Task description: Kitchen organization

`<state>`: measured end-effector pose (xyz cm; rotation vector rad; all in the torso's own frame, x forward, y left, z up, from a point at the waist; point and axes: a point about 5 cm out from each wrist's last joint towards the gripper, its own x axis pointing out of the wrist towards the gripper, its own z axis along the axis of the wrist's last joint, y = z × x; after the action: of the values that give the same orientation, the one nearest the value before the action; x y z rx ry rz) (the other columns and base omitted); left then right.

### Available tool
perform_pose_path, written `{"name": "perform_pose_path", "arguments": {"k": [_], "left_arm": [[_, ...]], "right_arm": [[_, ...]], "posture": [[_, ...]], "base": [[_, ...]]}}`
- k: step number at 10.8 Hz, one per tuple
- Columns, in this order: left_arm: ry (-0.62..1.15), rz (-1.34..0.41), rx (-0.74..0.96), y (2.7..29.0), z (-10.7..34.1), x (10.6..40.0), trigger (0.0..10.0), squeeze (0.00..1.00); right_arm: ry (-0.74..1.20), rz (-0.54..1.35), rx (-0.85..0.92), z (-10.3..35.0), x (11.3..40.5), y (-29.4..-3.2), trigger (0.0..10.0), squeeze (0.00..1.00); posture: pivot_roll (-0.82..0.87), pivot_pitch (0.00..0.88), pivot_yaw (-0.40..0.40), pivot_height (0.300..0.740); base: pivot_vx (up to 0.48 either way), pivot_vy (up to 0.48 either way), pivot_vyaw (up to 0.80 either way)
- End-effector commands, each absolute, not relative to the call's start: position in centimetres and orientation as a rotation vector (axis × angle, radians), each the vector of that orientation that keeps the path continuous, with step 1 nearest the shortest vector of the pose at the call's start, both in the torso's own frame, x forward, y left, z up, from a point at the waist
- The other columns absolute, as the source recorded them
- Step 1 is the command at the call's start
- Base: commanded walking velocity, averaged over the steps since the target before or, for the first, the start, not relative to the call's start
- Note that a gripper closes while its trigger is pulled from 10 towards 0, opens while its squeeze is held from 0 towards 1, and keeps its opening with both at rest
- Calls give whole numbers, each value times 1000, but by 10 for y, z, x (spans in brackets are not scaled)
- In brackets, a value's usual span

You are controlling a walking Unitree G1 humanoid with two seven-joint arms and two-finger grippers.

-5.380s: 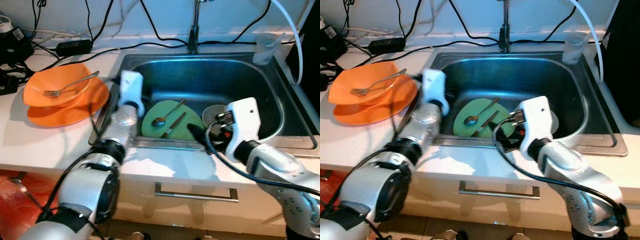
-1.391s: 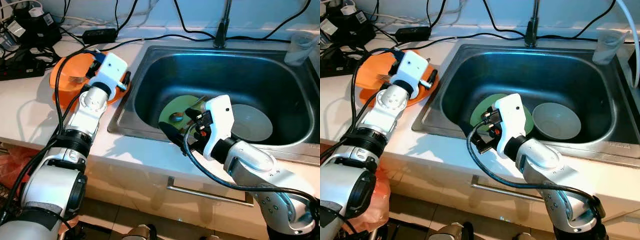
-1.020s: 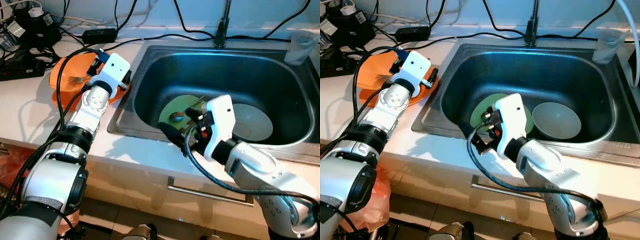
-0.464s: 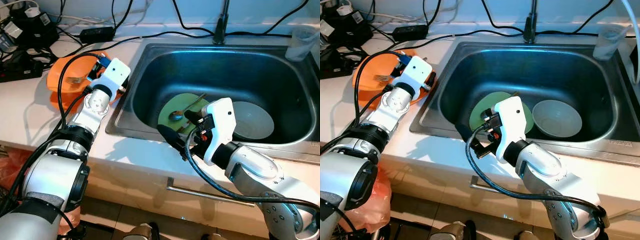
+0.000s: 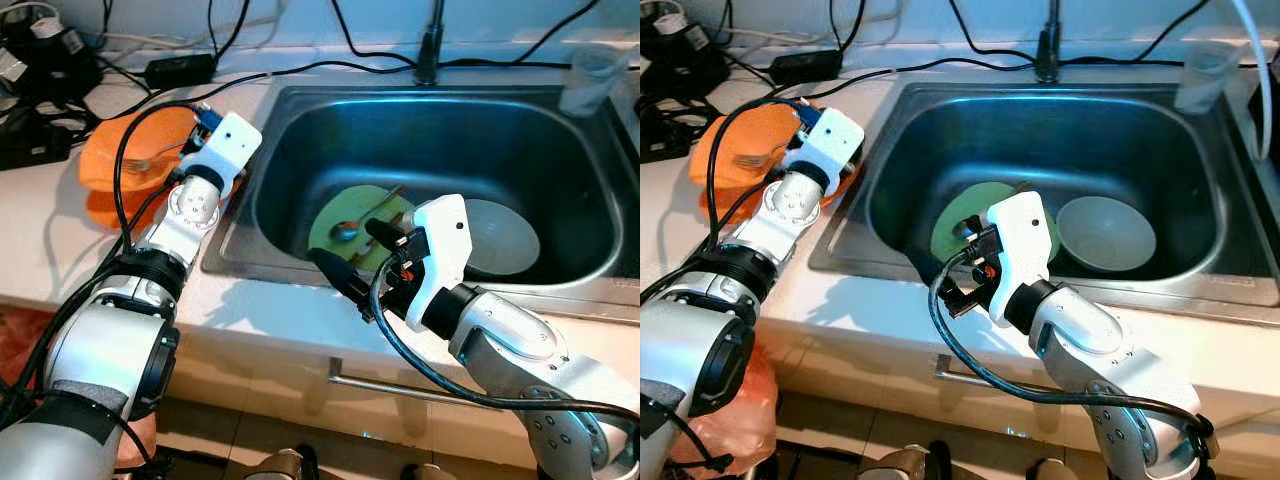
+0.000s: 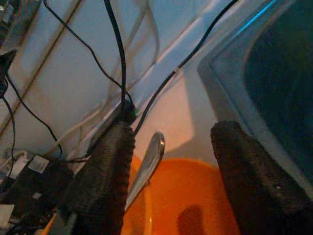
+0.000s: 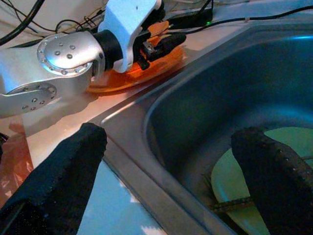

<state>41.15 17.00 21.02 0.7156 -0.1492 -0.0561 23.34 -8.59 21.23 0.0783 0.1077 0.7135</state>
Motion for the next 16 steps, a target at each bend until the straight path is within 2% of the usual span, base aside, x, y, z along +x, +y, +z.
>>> {"name": "perform_pose_path", "arguments": {"k": [1, 13, 14, 16], "left_arm": [[-152, -37, 740, 176, 212, 412, 0, 0], [-164, 5, 768, 183, 213, 411, 0, 0], [-171, 9, 764, 183, 215, 411, 4314, 12], [-171, 9, 764, 183, 215, 411, 4314, 12]], "right_arm": [[104, 735, 88, 214, 227, -83, 10000, 0], [111, 732, 90, 212, 228, -83, 10000, 0], [112, 731, 89, 212, 228, -84, 10000, 0], [112, 731, 89, 212, 228, -84, 10000, 0]], "posture": [[-65, 149, 155, 740], [-61, 151, 153, 740], [-60, 149, 153, 740], [-60, 149, 153, 740]], "base": [[0, 0, 0], [0, 0, 0], [0, 0, 0], [0, 0, 0]]}}
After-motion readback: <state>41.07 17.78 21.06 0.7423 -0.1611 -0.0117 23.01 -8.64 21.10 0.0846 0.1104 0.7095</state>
